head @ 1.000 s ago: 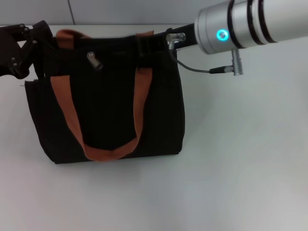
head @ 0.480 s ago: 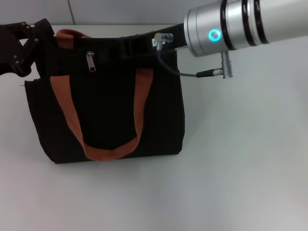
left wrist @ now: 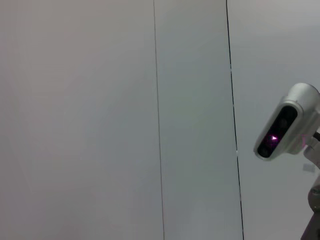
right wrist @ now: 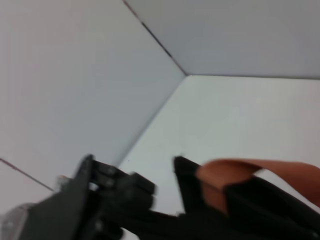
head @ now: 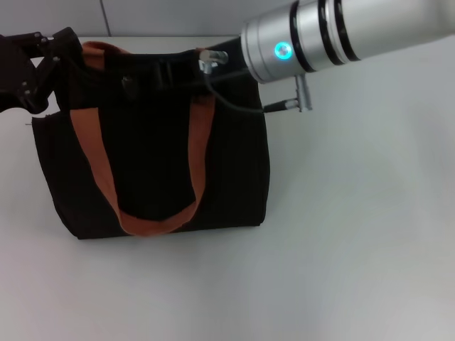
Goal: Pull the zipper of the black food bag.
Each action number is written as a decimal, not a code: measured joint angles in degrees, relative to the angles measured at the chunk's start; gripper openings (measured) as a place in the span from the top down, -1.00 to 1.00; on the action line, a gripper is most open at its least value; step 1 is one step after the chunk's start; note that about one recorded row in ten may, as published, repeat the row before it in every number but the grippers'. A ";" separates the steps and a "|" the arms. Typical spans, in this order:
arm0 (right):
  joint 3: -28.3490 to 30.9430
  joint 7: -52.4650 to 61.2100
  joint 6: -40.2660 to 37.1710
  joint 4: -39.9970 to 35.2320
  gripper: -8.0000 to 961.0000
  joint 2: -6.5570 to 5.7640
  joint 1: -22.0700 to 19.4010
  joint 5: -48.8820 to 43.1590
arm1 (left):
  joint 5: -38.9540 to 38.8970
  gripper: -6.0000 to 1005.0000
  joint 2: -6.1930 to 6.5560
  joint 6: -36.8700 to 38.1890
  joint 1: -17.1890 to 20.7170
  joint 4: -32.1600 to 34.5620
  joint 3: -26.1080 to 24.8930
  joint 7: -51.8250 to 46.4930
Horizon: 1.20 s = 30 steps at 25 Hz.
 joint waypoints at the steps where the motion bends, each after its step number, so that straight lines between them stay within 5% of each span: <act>1: 0.00 0.00 0.00 0.00 0.60 0.00 0.00 0.00 | 0.00 0.93 0.00 0.00 0.00 0.00 0.00 0.00; 17: -2.92 -0.48 2.19 3.10 0.71 0.04 2.79 2.19 | 0.03 0.93 -0.11 0.38 -0.09 0.00 0.00 0.22; 30: -2.27 2.81 1.25 -2.57 0.91 -0.45 -1.38 -3.08 | 0.01 0.93 -0.06 0.76 0.27 0.00 -0.35 -0.07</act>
